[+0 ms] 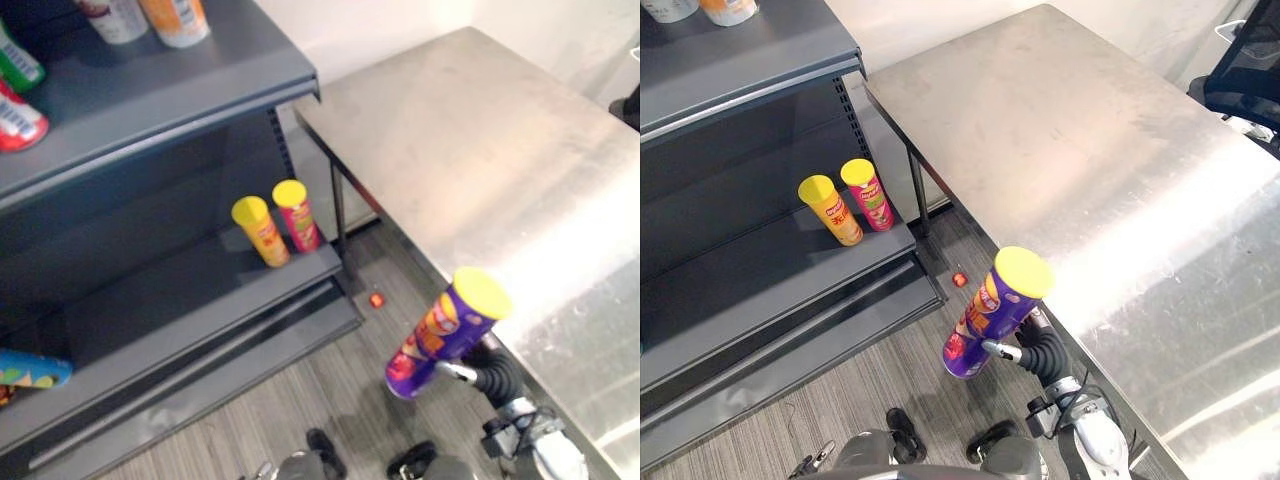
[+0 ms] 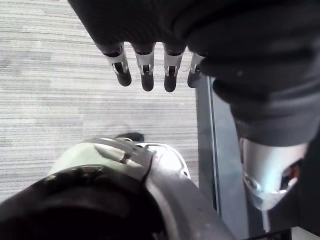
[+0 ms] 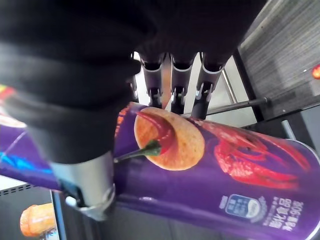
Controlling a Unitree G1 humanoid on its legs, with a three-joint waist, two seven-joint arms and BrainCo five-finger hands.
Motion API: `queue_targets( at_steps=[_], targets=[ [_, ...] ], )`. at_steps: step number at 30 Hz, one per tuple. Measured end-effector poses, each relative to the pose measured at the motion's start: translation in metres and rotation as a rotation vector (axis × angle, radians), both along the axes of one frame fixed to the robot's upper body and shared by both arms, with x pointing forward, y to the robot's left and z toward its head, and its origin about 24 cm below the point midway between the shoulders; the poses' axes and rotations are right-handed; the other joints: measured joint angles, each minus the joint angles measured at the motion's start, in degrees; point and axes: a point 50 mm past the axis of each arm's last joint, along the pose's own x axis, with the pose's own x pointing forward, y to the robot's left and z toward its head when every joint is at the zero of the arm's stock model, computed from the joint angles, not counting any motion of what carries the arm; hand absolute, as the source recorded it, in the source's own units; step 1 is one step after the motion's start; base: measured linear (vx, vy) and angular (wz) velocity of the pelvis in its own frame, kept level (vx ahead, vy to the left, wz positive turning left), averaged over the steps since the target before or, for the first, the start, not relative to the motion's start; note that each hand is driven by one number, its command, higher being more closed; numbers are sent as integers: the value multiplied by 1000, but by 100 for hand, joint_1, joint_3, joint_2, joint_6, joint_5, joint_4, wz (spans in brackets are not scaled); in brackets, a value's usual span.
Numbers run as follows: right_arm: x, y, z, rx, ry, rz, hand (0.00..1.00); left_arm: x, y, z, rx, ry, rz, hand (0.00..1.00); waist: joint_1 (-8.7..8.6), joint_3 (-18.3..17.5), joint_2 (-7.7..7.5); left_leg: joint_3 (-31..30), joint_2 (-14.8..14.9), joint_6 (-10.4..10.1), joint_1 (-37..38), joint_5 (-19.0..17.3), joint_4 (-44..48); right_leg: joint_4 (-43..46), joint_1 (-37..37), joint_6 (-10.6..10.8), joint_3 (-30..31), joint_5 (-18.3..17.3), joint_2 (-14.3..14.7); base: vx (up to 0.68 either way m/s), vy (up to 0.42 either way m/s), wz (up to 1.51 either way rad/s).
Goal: Put the gum and the chips on the shelf.
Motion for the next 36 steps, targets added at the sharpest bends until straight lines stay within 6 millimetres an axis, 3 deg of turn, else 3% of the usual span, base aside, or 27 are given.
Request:
queue_targets(
  at_steps=[5,7,8,9,10,11,12,14,16,17,18,20,21,22,24,26,27,30,36],
  targets=[
    [-3,13,-14,29,67,50,100,0,2,1,12,-2,1,0,27,18,7,-73,308,-137,-86,-792,840,259,163,47,63,-34,-84,-18,71,-6],
    [-6,17,-20,38,100,60,100,0,2,0,12,2,-1,0,9,26,14,-206,236,-96,-100,-1048,1038,674,215,78,42,-45,-394,-6,156,35],
    [-9,18,-25,45,125,53,100,1,3,1,19,4,-8,0,-19,31,6,-358,86,-37,-84,-1142,1105,1399,153,-17,200,27,-818,37,288,78],
    [-13,19,-28,47,148,49,100,2,4,1,27,5,-19,0,-77,46,14,-572,-73,49,-55,-1212,1153,2244,-207,-641,998,375,-1193,38,254,88],
    [-14,19,-31,48,160,49,100,3,5,1,34,6,-27,0,-140,66,39,-691,-116,98,-16,-1242,1165,2598,-517,-1038,1674,635,-1216,110,251,103],
    [-16,21,-36,58,190,48,100,4,12,3,59,9,-39,0,-199,101,114,-958,-160,158,31,-1282,1181,2985,-1079,-1087,3189,808,-886,138,115,106],
    [-19,22,-39,74,214,37,100,8,17,5,80,1,-53,0,-245,107,111,-1187,-161,168,57,-1293,1172,3018,-1366,-461,4341,396,-285,176,126,108],
    [-22,24,-37,88,214,30,100,11,25,8,105,0,-72,0,-328,125,59,-1441,-251,97,146,-1267,1082,2364,-1538,-214,5167,85,313,187,41,80],
    [-24,23,-32,89,198,25,100,14,25,7,105,3,-86,0,-392,123,31,-1617,-367,48,176,-1293,1010,1167,-1705,-91,6133,109,949,193,4,64],
    [-26,22,-29,92,193,22,100,16,24,8,104,-4,-90,0,-541,100,7,-1878,-445,9,111,-1316,997,535,-1694,141,7137,212,1433,223,-82,129],
    [-32,22,-27,104,197,14,100,23,22,8,101,-24,-80,0,-737,69,-66,-2250,-524,1,93,-1319,1090,446,-1674,443,7800,275,1685,249,-136,163],
    [-44,25,-24,135,216,-2,100,34,19,9,99,-53,-88,0,-871,46,-158,-2693,-637,-89,62,-1391,1328,490,-1575,599,7771,138,1639,287,-227,169],
    [-47,29,-19,155,208,14,100,42,14,10,89,-77,-86,0,-862,-10,-177,-2753,-511,-160,-86,-1419,1601,528,-1372,676,7655,-154,1618,311,-288,145],
    [-45,34,-10,161,171,51,100,50,2,9,54,-101,-86,0,-749,-56,-66,-2740,-382,-285,-220,-1314,1624,542,-1405,656,7359,-140,1615,226,-214,105],
    [-43,40,5,166,108,106,100,53,-14,7,15,-129,-76,0,-752,-141,74,-2673,-260,-280,-268,-1193,1322,413,-1402,650,7017,-137,1582,210,-167,90],
    [-37,44,15,172,47,145,100,56,-17,8,5,-142,-65,0,-737,-161,103,-2644,-213,-326,-262,-1125,993,336,-1407,648,6814,-136,1579,135,-73,65],
    [-34,46,18,192,26,157,100,57,-15,9,9,-149,-52,0,-622,-165,63,-2628,-247,-342,-227,-1033,835,304,-1412,642,6799,-131,1558,53,-9,16],
    [-33,49,23,192,2,176,100,53,-18,8,1,-143,-41,0,-462,-243,16,-2553,-285,-346,-177,-987,732,121,-1331,617,6781,-115,1512,39,30,0],
    [-32,47,31,130,-40,206,100,36,-12,4,1,-104,7,0,-465,-709,-100,-2631,-418,-368,-126,-792,284,-414,-1158,607,6715,-54,1419,22,3,6]
  ],
)
